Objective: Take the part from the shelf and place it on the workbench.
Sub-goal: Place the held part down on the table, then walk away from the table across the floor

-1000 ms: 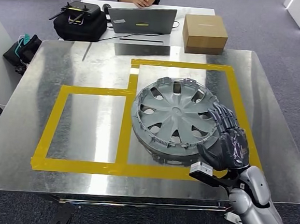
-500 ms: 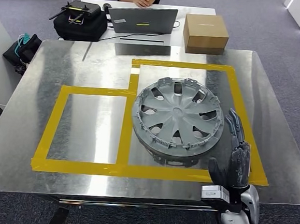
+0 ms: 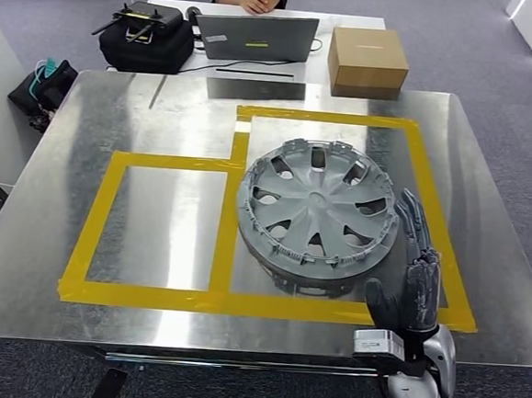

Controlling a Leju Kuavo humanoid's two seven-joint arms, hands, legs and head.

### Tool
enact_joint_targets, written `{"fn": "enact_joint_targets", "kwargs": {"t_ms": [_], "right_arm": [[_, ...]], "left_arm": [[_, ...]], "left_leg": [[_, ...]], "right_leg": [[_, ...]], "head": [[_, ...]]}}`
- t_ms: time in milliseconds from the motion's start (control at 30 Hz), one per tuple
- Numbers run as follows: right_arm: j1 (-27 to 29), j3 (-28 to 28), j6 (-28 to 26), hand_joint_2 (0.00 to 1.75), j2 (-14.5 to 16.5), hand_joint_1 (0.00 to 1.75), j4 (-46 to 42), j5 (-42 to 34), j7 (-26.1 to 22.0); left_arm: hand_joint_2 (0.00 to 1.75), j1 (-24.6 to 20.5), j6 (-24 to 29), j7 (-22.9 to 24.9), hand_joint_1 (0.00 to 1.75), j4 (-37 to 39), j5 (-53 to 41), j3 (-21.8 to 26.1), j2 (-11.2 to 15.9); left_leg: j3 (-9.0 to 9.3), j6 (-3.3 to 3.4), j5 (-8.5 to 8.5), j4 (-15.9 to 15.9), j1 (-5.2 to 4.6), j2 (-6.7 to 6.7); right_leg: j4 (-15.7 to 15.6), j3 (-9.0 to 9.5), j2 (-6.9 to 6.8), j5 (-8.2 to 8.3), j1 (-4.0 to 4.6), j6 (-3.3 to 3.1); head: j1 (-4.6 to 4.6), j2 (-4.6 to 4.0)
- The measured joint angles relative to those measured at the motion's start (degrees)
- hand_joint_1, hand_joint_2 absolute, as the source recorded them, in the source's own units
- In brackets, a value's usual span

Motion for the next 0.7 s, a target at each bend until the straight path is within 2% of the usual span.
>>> {"fn": "enact_joint_targets", "kwargs": {"t_ms": [33,67,167,200,233,300,333,367,400,433,500,533,567,600,667,700], "right_arm": [[-0.11,0.01,-0.02,0.0,0.04,0.0,0.0,-0.12,-0.02],[-0.18,0.01,-0.02,0.0,0.09,0.0,0.0,-0.37,-0.03],[-0.19,-0.02,0.08,0.0,0.22,0.0,0.01,-1.46,-0.09],[-0.21,-0.04,0.14,0.0,0.25,0.0,0.01,-1.7,-0.1],[-0.24,-0.05,0.22,0.0,0.27,0.0,0.01,-1.86,-0.12],[-0.21,-0.05,0.31,0.0,0.3,0.0,0.01,-2.01,-0.15],[-0.17,-0.05,0.33,0.0,0.3,0.0,0.01,-2.04,-0.15],[-0.14,-0.05,0.34,0.0,0.3,0.0,0.01,-2.06,-0.15],[-0.11,-0.05,0.35,0.0,0.3,0.0,0.01,-2.08,-0.15],[-0.1,-0.05,0.36,0.0,0.3,0.0,0.01,-2.08,-0.15],[-0.12,-0.06,0.35,0.0,0.3,0.0,0.0,-2.1,-0.16],[-0.17,-0.08,0.36,0.0,0.3,0.0,0.0,-2.1,-0.16],[-0.21,-0.09,0.36,0.0,0.3,0.0,-0.01,-2.11,-0.17],[-0.24,-0.1,0.37,0.0,0.3,0.0,0.0,-2.13,-0.18],[-0.21,-0.11,0.4,0.0,0.3,0.0,0.03,-2.18,-0.19],[-0.16,-0.11,0.43,0.0,0.3,0.0,0.06,-2.23,-0.2]], "left_arm": [[0.0,-0.02,0.0,0.01,0.0,0.0,0.0,0.02,-0.03],[0.0,-0.04,-0.01,0.02,0.0,0.0,0.01,0.06,-0.04],[0.0,0.07,-0.01,0.02,0.0,0.0,0.12,0.28,0.03],[0.0,0.11,-0.01,0.01,0.0,0.0,0.18,0.39,0.06],[0.0,0.12,-0.01,-0.01,0.0,0.0,0.24,0.48,0.08],[0.0,0.05,-0.02,-0.04,0.0,0.0,0.28,0.58,0.02],[0.0,0.03,-0.02,-0.05,0.0,0.0,0.28,0.6,-0.02],[0.0,0.02,-0.03,-0.06,0.0,0.0,0.28,0.61,-0.04],[0.0,0.02,-0.03,-0.06,0.0,0.0,0.28,0.62,-0.06],[0.0,0.02,-0.03,-0.06,0.0,0.0,0.28,0.63,-0.05],[0.0,-0.08,-0.03,-0.06,0.0,-0.01,0.28,0.64,-0.07],[0.0,-0.18,-0.03,-0.06,0.0,-0.01,0.28,0.64,-0.08],[0.0,-0.27,-0.03,-0.07,0.0,-0.01,0.28,0.64,-0.11],[0.0,-0.34,-0.03,-0.07,0.0,-0.01,0.28,0.64,-0.14],[0.0,-0.24,-0.05,-0.08,0.0,0.0,0.28,0.65,-0.21],[0.0,-0.19,-0.05,-0.08,0.0,0.0,0.3,0.67,-0.22]], "left_leg": [[-0.09,-0.28,0.13,0.14,-0.06,-0.05],[-0.23,-0.59,0.31,0.29,-0.11,-0.1],[-0.78,-1.63,0.46,0.69,-0.03,-0.15],[-1.19,-2.09,-0.6,1.53,0.06,-0.08],[-1.93,-2.6,-2.55,3.48,0.22,0.01],[-4.21,-3.55,-7.76,10.48,0.78,0.23],[-5.19,-3.88,-9.65,14.07,1.1,0.29],[-5.46,-4.11,-10.41,16.3,1.37,0.33],[-4.78,-4.29,-10.04,16.56,1.61,0.36],[-3.01,-4.41,-8.78,14.63,1.79,0.37],[2.5,-4.51,-6.35,6.93,2.01,0.39],[4.83,-4.41,-5.89,3.31,2.0,0.34],[6.2,-4.24,-5.86,0.93,1.95,0.29],[6.65,-3.94,-5.97,-0.23,1.83,0.23],[6.03,-3.02,-5.41,-0.55,1.76,0.28],[5.68,-2.44,-4.97,-0.65,1.76,0.35]], "right_leg": [[-2.88,1.66,0.09,0.95,0.01,-0.16],[-4.29,2.46,0.18,1.26,0.09,-0.39],[-4.54,1.87,0.19,1.95,0.1,-1.43],[-4.6,1.54,0.12,2.32,-0.03,-1.85],[-4.68,1.12,0.04,2.74,-0.19,-2.22],[-4.64,0.1,-0.13,3.53,-0.26,-2.6],[-4.62,-0.49,-0.23,3.95,-0.26,-2.63],[-4.6,-1.07,-0.33,4.36,-0.28,-2.58],[-4.58,-1.62,-0.4,4.75,-0.32,-2.47],[-4.57,-2.1,-0.44,5.13,-0.38,-2.29],[-4.53,-2.84,-0.46,5.81,-0.45,-1.7],[-4.51,-3.13,-0.48,6.18,-0.44,-1.33],[-4.52,-3.37,-0.5,6.58,-0.39,-0.95],[-4.62,-3.57,-0.53,7.02,-0.37,-0.56],[-4.81,-3.98,-0.51,7.55,-0.5,0.17],[-4.27,-4.43,-0.5,6.8,-0.58,0.46]], "head": [[-0.04,0.0],[-0.05,0.0],[-0.09,0.0],[-0.24,0.0],[-0.4,0.0],[-0.74,0.0],[-0.78,0.0],[-0.77,0.0],[-0.77,0.0],[-0.78,0.0],[-0.81,0.0],[-0.83,0.0],[-0.83,0.0],[-0.83,0.0],[-0.82,0.0],[-0.76,0.0]]}}
